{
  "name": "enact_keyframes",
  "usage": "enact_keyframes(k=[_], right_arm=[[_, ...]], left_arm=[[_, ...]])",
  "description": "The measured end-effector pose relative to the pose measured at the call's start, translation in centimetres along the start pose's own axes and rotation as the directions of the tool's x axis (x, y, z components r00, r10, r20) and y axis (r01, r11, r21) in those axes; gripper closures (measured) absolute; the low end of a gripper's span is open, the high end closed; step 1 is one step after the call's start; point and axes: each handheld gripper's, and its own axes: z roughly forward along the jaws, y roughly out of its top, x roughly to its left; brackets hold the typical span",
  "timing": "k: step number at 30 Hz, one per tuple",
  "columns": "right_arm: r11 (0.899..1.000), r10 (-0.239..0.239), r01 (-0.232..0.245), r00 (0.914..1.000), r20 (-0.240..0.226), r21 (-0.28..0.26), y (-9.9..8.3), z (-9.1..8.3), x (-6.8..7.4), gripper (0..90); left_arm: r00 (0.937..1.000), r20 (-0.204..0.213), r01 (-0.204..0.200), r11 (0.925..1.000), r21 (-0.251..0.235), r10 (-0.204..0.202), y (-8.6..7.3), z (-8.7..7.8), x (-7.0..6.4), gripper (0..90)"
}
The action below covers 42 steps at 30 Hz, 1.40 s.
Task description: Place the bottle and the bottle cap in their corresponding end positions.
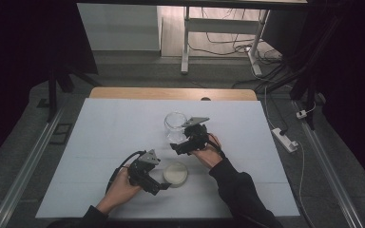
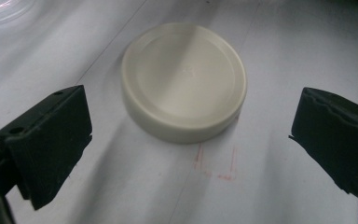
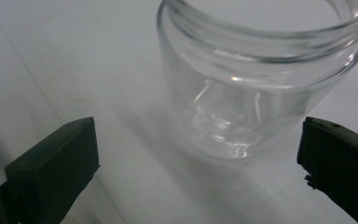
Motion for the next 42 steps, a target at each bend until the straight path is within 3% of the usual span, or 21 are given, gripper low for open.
enact_keyframes(k=[14,20,30,38,42], right_arm=[[1.0,0.008,-0.009,0.9987,-0.05,-0.013,-1.0,-1.5,1.5,0.0],[0.999,-0.039,0.038,0.9977,-0.055,-0.034,-1.5,-2.7,2.6,0.0],[0.998,-0.014,0.009,0.9967,-0.08,-0.064,-3.1,-5.0,3.1,0.0],[0.997,-0.008,0.003,0.9973,-0.073,-0.071,-4.6,-6.5,3.1,0.0],[0.997,0.0,-0.005,0.9981,-0.062,-0.078,-5.4,-7.6,3.0,0.0]], left_arm=[[0.9993,-0.015,0.034,0.9992,-0.021,-0.034,-1.1,-1.8,0.1,0.0],[0.9982,0.004,0.06,0.9973,-0.043,-0.059,-1.7,-2.7,0.0,0.0],[0.9956,-0.004,0.093,0.9938,-0.061,-0.094,-3.3,-4.6,-0.3,0.0],[0.9881,-0.038,0.145,0.985,-0.093,-0.149,-5.1,-6.5,-0.2,0.0],[0.981,-0.05,0.18,0.976,-0.122,-0.187,-6.2,-7.5,-0.1,0.0]])
